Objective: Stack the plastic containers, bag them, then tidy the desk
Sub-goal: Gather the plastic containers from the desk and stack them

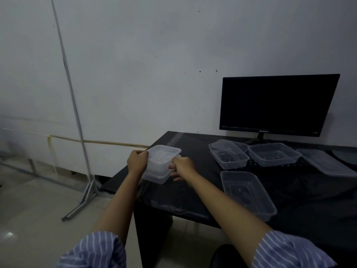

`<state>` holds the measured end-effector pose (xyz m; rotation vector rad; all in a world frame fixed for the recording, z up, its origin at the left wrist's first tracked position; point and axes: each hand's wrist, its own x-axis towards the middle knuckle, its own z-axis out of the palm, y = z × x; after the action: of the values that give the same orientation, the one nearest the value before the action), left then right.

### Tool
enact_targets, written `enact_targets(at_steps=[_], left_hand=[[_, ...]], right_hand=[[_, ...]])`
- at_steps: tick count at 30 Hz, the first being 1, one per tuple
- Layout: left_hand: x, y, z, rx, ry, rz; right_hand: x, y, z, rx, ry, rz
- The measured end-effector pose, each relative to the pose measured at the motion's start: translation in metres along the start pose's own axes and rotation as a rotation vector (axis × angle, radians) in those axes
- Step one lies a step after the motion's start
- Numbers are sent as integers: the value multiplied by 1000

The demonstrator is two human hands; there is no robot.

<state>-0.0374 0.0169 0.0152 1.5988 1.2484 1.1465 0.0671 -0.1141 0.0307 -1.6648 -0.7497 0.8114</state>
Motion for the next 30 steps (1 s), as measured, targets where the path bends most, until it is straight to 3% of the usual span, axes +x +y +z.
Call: enact_targets(at_steps=[11,15,21,24,30], left_hand=[[-9,-10,1,82,44,36],[-18,10,3,265,262,259],[-54,49,45,293,274,510],[-78,59,77,272,154,555],[-117,58,128,355,-363,373]], right_hand=[[-5,7,-4,-53,-2,5],[-2,9,-27,-122,56,-84],[-5,7,-90,-169,227,-162],[-10,12,-124,-194,310,-150],[-26,28,-186,-315,433,-126]])
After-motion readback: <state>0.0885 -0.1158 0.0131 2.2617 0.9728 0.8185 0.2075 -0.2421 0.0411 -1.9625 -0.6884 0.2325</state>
